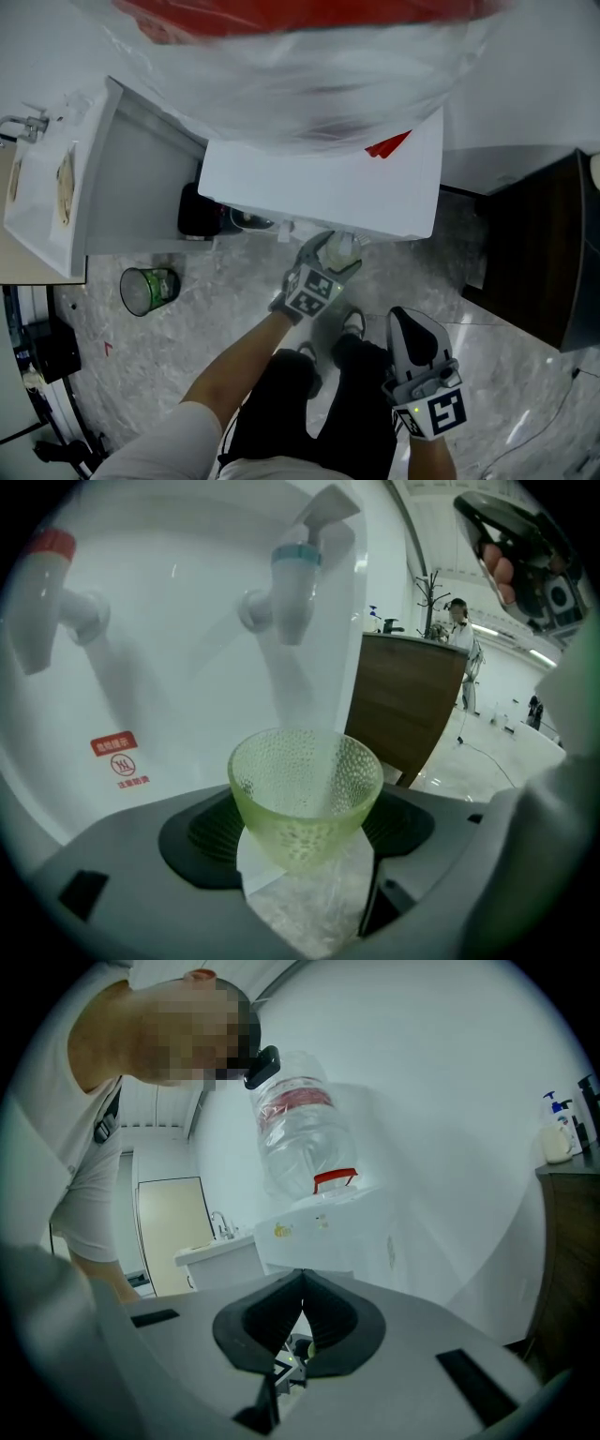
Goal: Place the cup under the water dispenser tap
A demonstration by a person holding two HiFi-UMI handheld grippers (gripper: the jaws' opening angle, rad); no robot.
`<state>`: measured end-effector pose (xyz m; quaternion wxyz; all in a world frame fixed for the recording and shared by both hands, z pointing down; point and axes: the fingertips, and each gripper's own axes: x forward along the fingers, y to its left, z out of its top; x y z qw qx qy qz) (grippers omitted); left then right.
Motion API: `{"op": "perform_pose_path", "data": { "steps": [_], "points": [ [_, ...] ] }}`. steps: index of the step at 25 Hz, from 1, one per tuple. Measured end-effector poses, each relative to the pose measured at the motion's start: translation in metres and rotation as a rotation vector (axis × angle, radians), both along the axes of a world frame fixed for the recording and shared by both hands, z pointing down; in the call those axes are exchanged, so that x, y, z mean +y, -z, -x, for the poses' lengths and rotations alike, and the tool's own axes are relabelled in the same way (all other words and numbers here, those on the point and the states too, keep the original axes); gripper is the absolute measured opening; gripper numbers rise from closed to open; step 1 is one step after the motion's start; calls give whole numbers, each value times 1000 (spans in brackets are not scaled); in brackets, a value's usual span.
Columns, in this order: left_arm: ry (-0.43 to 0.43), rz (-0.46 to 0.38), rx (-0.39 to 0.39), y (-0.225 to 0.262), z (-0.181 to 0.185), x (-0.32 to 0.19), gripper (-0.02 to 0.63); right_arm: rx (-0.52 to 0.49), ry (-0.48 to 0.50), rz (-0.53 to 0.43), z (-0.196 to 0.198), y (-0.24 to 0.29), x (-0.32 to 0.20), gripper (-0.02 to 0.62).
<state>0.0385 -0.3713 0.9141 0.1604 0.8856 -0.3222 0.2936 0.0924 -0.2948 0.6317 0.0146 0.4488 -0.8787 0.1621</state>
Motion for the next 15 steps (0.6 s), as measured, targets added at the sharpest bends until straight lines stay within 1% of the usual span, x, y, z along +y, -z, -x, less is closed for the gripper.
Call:
{"op": "perform_pose_path", "data": {
  "steps": [5,10,15],
  "points": [
    [24,-40,33,-7,-7,-21,380,11,-3,-2,-8,-7,-1,15],
    [44,-51,29,-12,-5,-28,380,26,-1,21,-11,-13,1,15],
    [44,-75,39,-12,-7,-30,382,40,0,23,-13,-14,2,15]
  ]
}}
